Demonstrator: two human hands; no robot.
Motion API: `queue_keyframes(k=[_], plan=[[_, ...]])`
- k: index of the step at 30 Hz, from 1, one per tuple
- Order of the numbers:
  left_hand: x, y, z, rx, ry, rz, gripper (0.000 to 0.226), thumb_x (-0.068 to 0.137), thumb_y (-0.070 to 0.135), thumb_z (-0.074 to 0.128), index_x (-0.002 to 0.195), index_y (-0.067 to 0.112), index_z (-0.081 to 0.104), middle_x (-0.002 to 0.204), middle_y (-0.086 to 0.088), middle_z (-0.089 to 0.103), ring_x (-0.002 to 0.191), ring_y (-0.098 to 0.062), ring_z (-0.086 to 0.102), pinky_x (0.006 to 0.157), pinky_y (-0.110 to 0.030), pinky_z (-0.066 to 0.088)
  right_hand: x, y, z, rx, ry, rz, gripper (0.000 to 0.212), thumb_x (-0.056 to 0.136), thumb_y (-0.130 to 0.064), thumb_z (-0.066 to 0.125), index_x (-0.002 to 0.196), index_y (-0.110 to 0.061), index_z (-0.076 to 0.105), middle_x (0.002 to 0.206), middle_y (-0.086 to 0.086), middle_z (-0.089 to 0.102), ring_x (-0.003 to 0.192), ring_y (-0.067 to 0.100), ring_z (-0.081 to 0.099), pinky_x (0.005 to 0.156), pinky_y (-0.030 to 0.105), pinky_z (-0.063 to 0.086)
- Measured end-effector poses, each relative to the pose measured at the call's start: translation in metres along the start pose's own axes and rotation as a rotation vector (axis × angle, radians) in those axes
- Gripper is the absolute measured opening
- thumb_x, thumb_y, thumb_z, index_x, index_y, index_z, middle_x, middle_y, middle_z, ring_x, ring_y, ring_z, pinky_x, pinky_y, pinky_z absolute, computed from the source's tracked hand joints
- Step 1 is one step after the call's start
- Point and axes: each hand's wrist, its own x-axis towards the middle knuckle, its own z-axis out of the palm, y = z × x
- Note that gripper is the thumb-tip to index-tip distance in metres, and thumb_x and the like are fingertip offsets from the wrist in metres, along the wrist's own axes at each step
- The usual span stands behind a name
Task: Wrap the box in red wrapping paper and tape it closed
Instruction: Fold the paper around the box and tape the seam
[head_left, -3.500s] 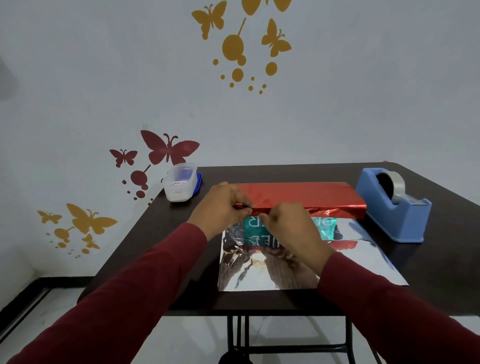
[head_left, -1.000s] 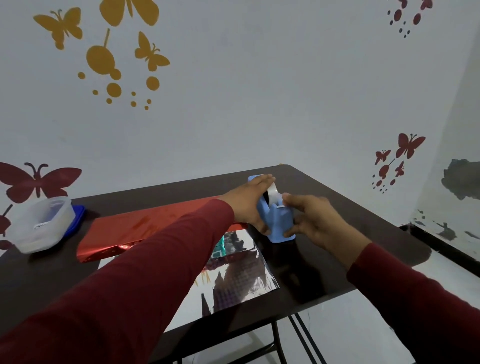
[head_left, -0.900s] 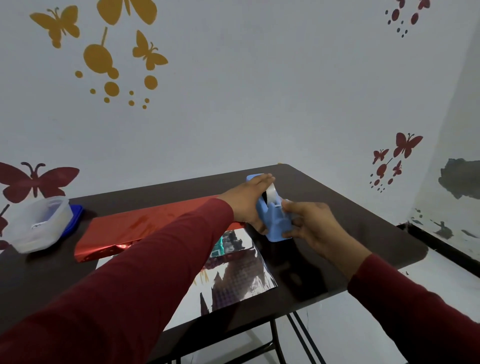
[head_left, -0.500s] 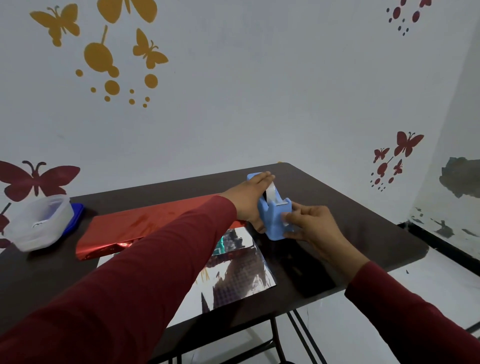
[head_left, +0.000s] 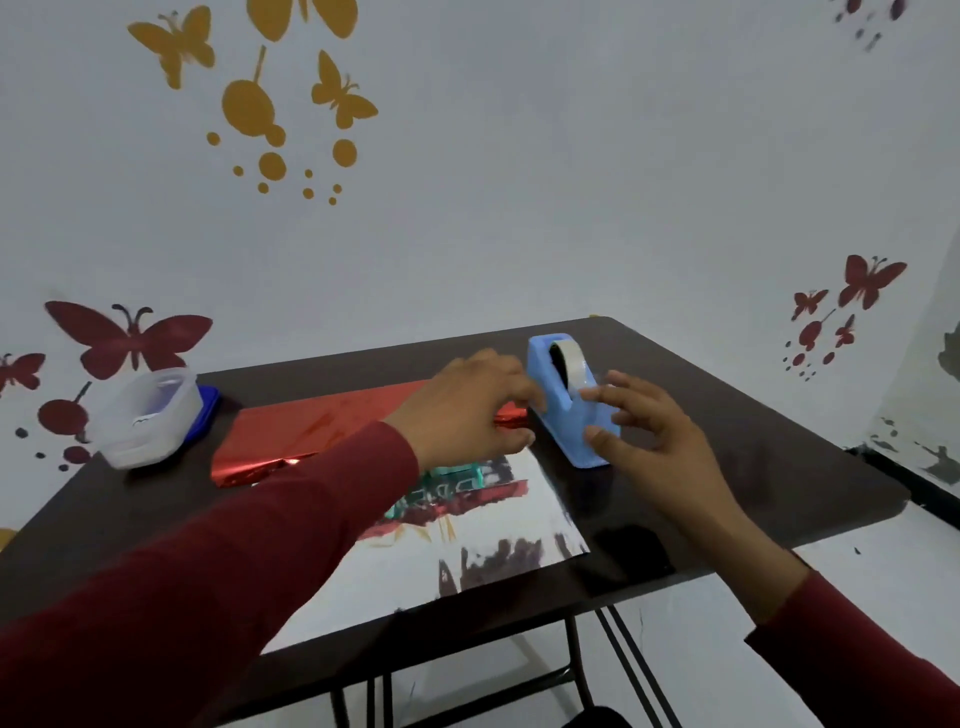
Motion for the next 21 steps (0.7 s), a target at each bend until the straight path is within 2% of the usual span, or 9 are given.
queue_keyframes(k=[3,5,7,10,12,15,16,19,21], plan=[[-0.046,-0.008,-0.017,-0.035,-0.115,-0.079,0.013,0.088,0.036,0.074,0.100,0.034,0.075,0.092,0.017,0.062,0.081,-0.002,0.056,0.076,-0.034,0.053,-0.007,-0.023,0.021,-0.028,-0.184,-0.036,0.049,0.091,-0.021,0.078,0.124,-0.054,0.066,0.138,-0.013,0.050,0.098,0.003,0.068,0.085,0.015,0.052],[-0.079,-0.016,-0.025,-0.074,-0.239,-0.147,0.009,0.089,0.035,0.076,0.097,0.031,0.077,0.089,0.018,0.069,0.079,0.000,0.061,0.071,-0.024,0.050,-0.010,-0.034,0.038,-0.051,-0.308,-0.041,0.058,0.092,-0.023,0.077,0.131,-0.060,0.057,0.125,-0.011,0.057,0.078,0.005,0.068,0.074,0.007,0.050],[-0.106,-0.024,-0.034,-0.169,-0.351,-0.218,0.009,0.087,0.034,0.080,0.094,0.029,0.079,0.088,0.016,0.073,0.078,0.002,0.064,0.066,-0.013,0.044,-0.011,-0.043,0.053,-0.162,-0.428,-0.071,0.071,0.092,-0.031,0.077,0.134,-0.074,0.039,0.109,-0.015,0.068,0.070,0.001,0.062,0.076,0.007,0.049],[-0.138,-0.035,-0.044,-0.258,-0.455,-0.312,0.020,0.079,0.036,0.088,0.094,0.027,0.080,0.089,0.011,0.075,0.076,0.000,0.064,0.064,-0.012,0.045,-0.012,-0.052,0.071,-0.269,-0.563,-0.149,0.091,0.088,-0.037,0.078,0.140,-0.079,0.017,0.097,-0.018,0.074,0.080,-0.005,0.069,0.087,0.009,0.049],[-0.154,-0.040,-0.046,-0.285,-0.506,-0.352,0.027,0.073,0.036,0.093,0.096,0.028,0.080,0.090,0.012,0.076,0.073,0.000,0.064,0.067,-0.022,0.051,-0.012,-0.055,0.081,-0.299,-0.622,-0.203,0.102,0.085,-0.039,0.081,0.144,-0.079,0.008,0.100,-0.014,0.073,0.083,0.000,0.073,0.088,0.016,0.054],[-0.168,-0.043,-0.042,-0.335,-0.534,-0.383,0.020,0.079,0.014,0.086,0.096,0.023,0.081,0.086,0.012,0.078,0.073,-0.001,0.070,0.074,-0.028,0.057,-0.013,-0.057,0.089,-0.320,-0.676,-0.257,0.114,0.080,-0.042,0.086,0.147,-0.076,0.001,0.104,-0.011,0.073,0.089,0.006,0.074,0.091,0.025,0.057],[-0.171,-0.044,-0.040,-0.337,-0.520,-0.380,0.017,0.082,0.011,0.083,0.096,0.021,0.081,0.085,0.011,0.078,0.076,-0.003,0.072,0.076,-0.028,0.057,-0.014,-0.057,0.090,-0.328,-0.687,-0.276,0.116,0.078,-0.042,0.088,0.148,-0.075,0.000,0.104,-0.011,0.074,0.092,0.006,0.073,0.092,0.023,0.056],[-0.176,-0.047,-0.037,-0.349,-0.483,-0.379,0.009,0.088,0.021,0.081,0.097,0.022,0.081,0.089,0.010,0.079,0.082,-0.007,0.073,0.082,-0.030,0.057,-0.018,-0.056,0.092,-0.333,-0.743,-0.299,0.124,0.074,-0.044,0.091,0.148,-0.074,-0.004,0.103,-0.010,0.076,0.097,0.001,0.070,0.090,0.010,0.050],[-0.176,-0.050,-0.039,-0.356,-0.471,-0.379,0.007,0.092,0.023,0.078,0.099,0.022,0.079,0.090,0.008,0.078,0.083,-0.009,0.072,0.080,-0.030,0.057,-0.018,-0.055,0.093,-0.352,-0.777,-0.303,0.129,0.071,-0.044,0.093,0.148,-0.073,-0.006,0.104,-0.010,0.076,0.097,0.001,0.069,0.089,0.011,0.050]])
